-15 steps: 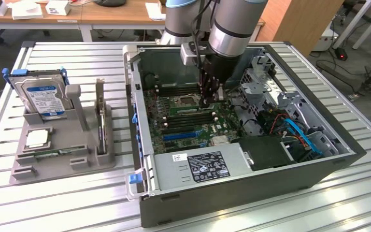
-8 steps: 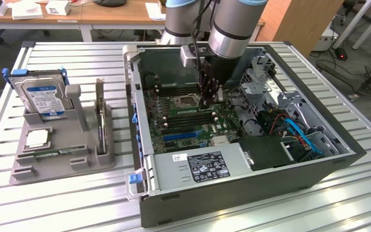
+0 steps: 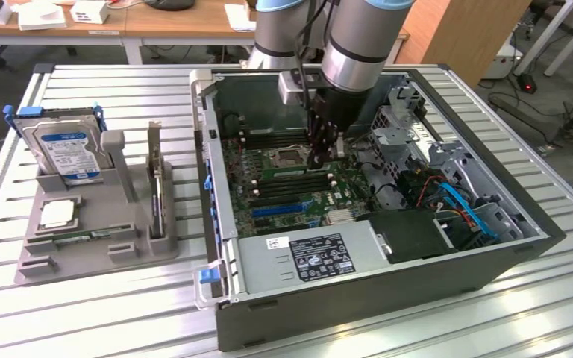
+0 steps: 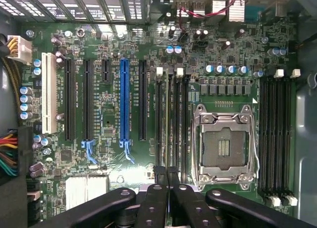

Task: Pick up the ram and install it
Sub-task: 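Insert the ram into the slot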

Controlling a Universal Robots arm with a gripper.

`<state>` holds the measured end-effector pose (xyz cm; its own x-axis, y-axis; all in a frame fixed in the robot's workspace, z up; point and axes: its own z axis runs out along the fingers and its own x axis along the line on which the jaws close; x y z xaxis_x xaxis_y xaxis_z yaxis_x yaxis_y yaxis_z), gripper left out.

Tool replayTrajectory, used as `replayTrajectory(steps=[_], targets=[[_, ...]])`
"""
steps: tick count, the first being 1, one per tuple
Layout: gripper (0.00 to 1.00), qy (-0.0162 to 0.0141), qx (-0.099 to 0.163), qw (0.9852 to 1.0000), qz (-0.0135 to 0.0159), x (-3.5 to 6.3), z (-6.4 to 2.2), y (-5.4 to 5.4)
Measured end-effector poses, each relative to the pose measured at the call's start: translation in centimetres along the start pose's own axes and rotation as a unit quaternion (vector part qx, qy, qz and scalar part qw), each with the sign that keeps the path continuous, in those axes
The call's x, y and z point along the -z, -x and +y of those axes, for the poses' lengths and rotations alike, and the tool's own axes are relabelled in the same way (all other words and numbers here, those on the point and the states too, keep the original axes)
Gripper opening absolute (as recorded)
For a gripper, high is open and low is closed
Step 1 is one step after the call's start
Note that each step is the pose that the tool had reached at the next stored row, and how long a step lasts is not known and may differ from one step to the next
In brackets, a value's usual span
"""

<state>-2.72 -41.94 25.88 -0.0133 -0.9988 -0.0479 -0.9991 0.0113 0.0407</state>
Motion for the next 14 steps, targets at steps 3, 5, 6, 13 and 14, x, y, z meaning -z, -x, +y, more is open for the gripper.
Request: replayTrajectory(steps=[3, 5, 6, 13, 14], targets=[[0.10, 0.0000, 0.000, 1.0000, 0.0001, -0.01, 0.00, 0.00], [0.10, 0.0000, 0.001, 1.0000, 0.0001, -0.02, 0.00, 0.00], [0.10, 0.0000, 0.001, 1.0000, 0.0000, -0.03, 0.00, 0.00], [0.10, 0.0000, 0.001, 1.0000, 0.0000, -0.02, 0.00, -0.22], [0.10, 0.0000, 0.001, 1.0000, 0.0000, -0.03, 0.00, -0.22]])
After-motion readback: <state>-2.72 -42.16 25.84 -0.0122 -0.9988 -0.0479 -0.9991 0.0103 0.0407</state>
